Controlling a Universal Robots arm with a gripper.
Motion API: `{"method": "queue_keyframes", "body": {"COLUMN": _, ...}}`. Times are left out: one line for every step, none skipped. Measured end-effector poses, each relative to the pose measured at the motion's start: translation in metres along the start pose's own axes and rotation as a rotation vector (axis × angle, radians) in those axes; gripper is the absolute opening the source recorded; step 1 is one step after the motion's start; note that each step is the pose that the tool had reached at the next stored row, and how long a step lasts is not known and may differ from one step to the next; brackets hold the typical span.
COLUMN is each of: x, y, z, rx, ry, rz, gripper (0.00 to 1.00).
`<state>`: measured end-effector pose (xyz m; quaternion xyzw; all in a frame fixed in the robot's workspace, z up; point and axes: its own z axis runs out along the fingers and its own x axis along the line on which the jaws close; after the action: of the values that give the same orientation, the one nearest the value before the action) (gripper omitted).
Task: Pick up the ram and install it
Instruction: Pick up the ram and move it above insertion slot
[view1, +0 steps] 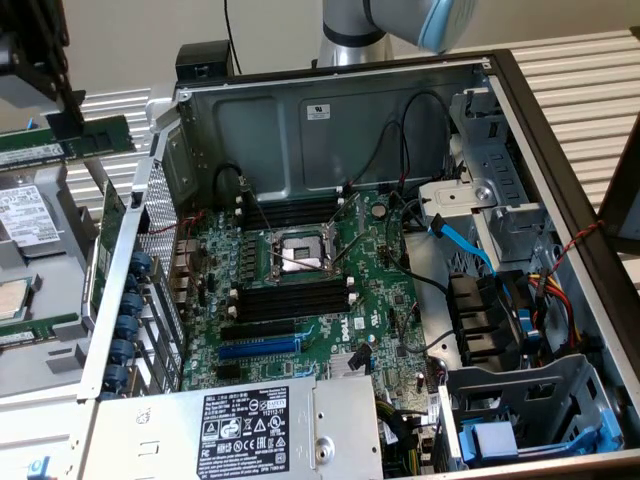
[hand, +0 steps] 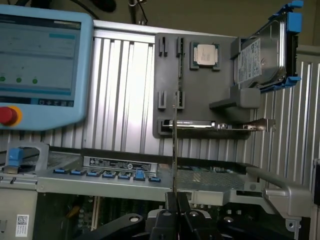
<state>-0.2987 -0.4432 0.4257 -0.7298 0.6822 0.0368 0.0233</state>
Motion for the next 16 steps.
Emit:
{"method": "queue_keyframes", "body": {"x": 0.000, "y": -0.0044, "z": -0.0001, "rx": -0.0003, "ry": -0.0001, "rz": 0.000, "gripper": 0.12}}
{"method": "queue_keyframes", "body": {"x": 0.001, "y": -0.0092, "z": -0.0002, "rx": -0.0004, "ry": 0.0000, "rz": 0.000, "gripper": 0.12}}
{"method": "queue_keyframes", "body": {"x": 0.001, "y": -0.0137, "z": -0.0004, "rx": -0.0005, "ry": 0.0001, "rz": 0.000, "gripper": 0.12}}
{"method": "queue_keyframes", "body": {"x": 0.001, "y": -0.0184, "z": -0.0004, "rx": -0.0005, "ry": 0.0000, "rz": 0.000, "gripper": 0.12}}
{"method": "queue_keyframes", "body": {"x": 0.002, "y": -0.0228, "z": -0.0005, "rx": -0.0006, "ry": 0.0000, "rz": 0.000, "gripper": 0.12}}
{"method": "queue_keyframes", "body": {"x": 0.002, "y": -0.0274, "z": -0.0006, "rx": -0.0008, "ry": 0.0000, "rz": 0.000, "gripper": 0.12}}
{"method": "queue_keyframes", "body": {"x": 0.002, "y": -0.0319, "z": -0.0007, "rx": -0.0012, "ry": -0.0001, "rz": -0.001, "gripper": 0.12}}
{"method": "queue_keyframes", "body": {"x": 0.002, "y": -0.0364, "z": -0.0008, "rx": -0.0015, "ry": -0.0001, "rz": -0.001, "gripper": 0.12}}
{"method": "queue_keyframes", "body": {"x": 0.003, "y": -0.0409, "z": -0.0009, "rx": -0.0023, "ry": -0.0001, "rz": -0.001, "gripper": 0.12}}
{"method": "queue_keyframes", "body": {"x": 0.003, "y": -0.0455, "z": -0.0010, "rx": -0.0030, "ry": -0.0002, "rz": -0.001, "gripper": 0.12}}
{"method": "queue_keyframes", "body": {"x": 0.003, "y": -0.0500, "z": -0.0011, "rx": -0.0038, "ry": -0.0001, "rz": -0.001, "gripper": 0.12}}
{"method": "queue_keyframes", "body": {"x": 0.004, "y": -0.0543, "z": -0.0012, "rx": -0.0043, "ry": -0.0001, "rz": -0.001, "gripper": 0.12}}
{"method": "queue_keyframes", "body": {"x": 0.004, "y": -0.0588, "z": -0.0013, "rx": -0.0046, "ry": -0.0002, "rz": -0.001, "gripper": 0.12}}
{"method": "queue_keyframes", "body": {"x": 0.004, "y": -0.0636, "z": -0.0014, "rx": -0.0048, "ry": -0.0002, "rz": -0.001, "gripper": 0.12}}
{"method": "queue_keyframes", "body": {"x": 0.005, "y": -0.0681, "z": -0.0015, "rx": -0.0051, "ry": 0.0000, "rz": -0.001, "gripper": 0.12}}
{"method": "queue_keyframes", "body": {"x": 0.005, "y": -0.0727, "z": -0.0016, "rx": -0.0056, "ry": 0.0001, "rz": -0.001, "gripper": 0.12}}
